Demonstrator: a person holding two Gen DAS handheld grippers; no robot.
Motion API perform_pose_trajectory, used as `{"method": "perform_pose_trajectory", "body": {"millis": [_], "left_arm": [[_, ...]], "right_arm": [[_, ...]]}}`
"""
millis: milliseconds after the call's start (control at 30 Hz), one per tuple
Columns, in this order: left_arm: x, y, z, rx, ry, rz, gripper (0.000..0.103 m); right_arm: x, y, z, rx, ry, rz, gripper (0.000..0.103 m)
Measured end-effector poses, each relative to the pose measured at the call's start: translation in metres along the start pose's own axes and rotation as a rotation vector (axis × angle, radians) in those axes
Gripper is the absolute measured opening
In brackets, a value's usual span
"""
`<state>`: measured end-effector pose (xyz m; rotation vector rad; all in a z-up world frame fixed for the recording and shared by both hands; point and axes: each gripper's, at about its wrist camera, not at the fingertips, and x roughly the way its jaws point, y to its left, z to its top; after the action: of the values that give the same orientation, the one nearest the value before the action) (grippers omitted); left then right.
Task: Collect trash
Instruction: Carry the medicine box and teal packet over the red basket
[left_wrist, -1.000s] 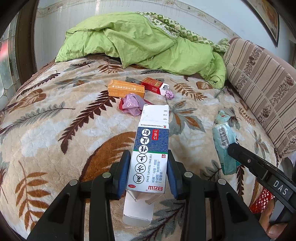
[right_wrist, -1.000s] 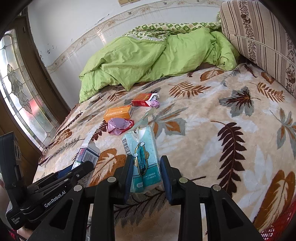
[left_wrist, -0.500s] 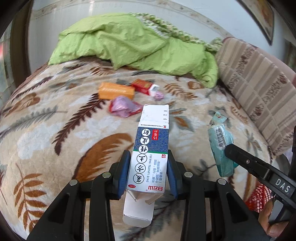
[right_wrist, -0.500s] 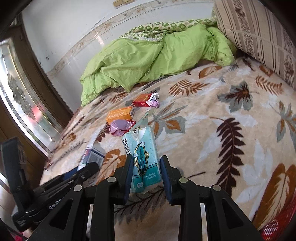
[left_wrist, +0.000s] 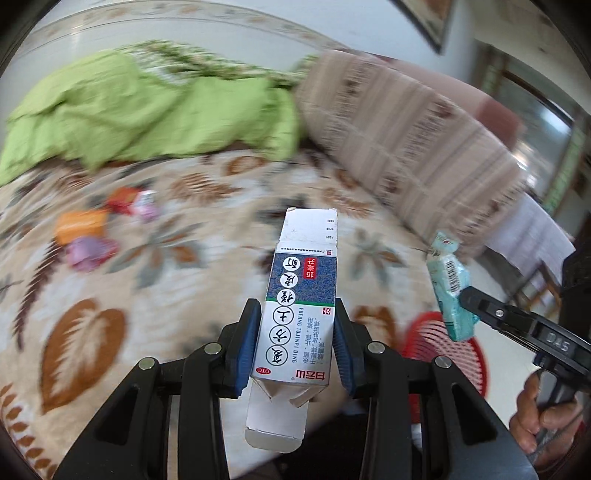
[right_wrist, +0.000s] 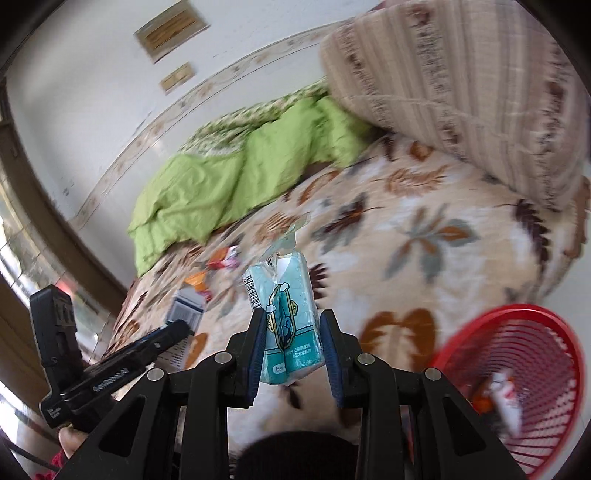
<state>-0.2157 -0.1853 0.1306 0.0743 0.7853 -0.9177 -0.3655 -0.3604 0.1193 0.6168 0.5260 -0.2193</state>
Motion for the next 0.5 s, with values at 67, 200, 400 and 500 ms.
{"method": "perform_pose_trajectory", "body": {"millis": [67,200,400,500], "left_arm": [[0.011,-0.027,0.002,0.030,0.033,-0.066,0.036],[0.035,-0.074,-0.002,0.066,0.109,-0.174,0.036],[0.071,-0.139,-0.020,0.140,0.212,-0.264,0.036],[0.083,-0.164,-0.027,0.166,0.251,-0.294,0.036]], "right_arm": [[-0.017,-0.021,0.002,0.041,-0.015,-0.034,0.031],[-0.051,-0.065,-0.004,0.123,-0.038,-0.125,0.031],[-0.081,-0.121,-0.016,0.237,-0.044,-0.215,0.032],[-0.089,-0.136,-0.019,0.255,-0.052,-0.241,0.034]]}}
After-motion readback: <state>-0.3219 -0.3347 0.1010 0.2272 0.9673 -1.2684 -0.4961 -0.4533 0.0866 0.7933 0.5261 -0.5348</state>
